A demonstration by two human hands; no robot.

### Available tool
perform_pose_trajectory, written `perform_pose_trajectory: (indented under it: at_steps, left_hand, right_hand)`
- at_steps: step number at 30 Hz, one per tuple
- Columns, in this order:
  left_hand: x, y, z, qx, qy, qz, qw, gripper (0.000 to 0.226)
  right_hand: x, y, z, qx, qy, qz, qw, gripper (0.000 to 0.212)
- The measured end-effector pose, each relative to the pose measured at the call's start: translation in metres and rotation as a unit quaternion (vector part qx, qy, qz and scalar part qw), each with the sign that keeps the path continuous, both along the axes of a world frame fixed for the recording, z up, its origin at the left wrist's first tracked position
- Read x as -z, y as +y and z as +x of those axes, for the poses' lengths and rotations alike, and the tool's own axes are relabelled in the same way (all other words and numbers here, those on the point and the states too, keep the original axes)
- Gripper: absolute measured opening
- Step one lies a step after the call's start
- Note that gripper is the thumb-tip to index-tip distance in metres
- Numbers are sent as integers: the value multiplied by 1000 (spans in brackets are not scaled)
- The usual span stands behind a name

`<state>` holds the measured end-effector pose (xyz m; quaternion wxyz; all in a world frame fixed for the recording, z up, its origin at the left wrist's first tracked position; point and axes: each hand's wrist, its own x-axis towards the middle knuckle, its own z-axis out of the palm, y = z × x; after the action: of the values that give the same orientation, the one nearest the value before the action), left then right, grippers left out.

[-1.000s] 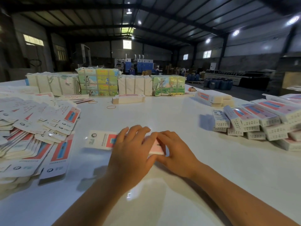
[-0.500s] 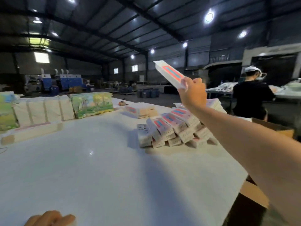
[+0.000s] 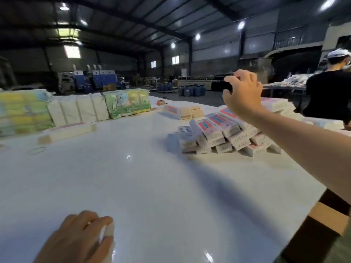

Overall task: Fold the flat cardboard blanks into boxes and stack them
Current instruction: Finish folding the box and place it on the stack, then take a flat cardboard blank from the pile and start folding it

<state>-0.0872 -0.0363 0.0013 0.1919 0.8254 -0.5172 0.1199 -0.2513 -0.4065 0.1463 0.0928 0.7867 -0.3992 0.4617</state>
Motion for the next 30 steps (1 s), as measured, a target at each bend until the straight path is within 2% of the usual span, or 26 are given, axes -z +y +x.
perform_pose_trajectory:
  at_steps: [1,2,4,6,8,10,13,14,17,21,24,26,28,30]
  left_hand:
    - [1,-2,1,22,-21,-12,999,31]
    - [-4,3,-1,21,-11,-13,1000,35]
    - [-1,4,-4,-9,23,5,1000,54]
    - [3,7,-1,-31,34,36,998,62]
    - [10,6,5,-26,12,38,999,52]
    - [13,6,7,-26,2,36,999,42]
    - [17,7,10,-34,-6,31,999,59]
    - [18,8,9,-30,1,24,999,59]
    - [19,7,10,-15,33,-9,999,34]
    - [17,6,11,-18,41,13,999,30]
    - [5,12,21,-16,108,10,994,27]
    - [-13,24,43,-73,124,10,990,28]
    - [-36,43,74,-190,89,45,977,32]
    - [-56,74,103,-318,42,117,940,33]
  right_hand:
    - [0,26,19,-68,9,-1,998,33]
    - [4,53,38,-138,28,6,990,29]
    - [28,108,68,-271,82,33,958,25]
    - [68,157,91,-350,164,68,920,23]
    - [109,192,105,-358,246,102,895,22]
    - [140,211,111,-358,276,122,884,21]
    - [159,214,112,-373,264,110,883,23]
    - [160,212,112,-377,258,107,883,23]
    - [162,208,111,-387,236,103,885,20]
    - [163,205,111,-398,218,93,886,18]
    - [163,203,111,-405,203,84,888,19]
    - [163,202,112,-410,197,74,888,24]
    - [162,201,112,-414,196,73,886,28]
    - [163,201,112,-418,196,77,884,26]
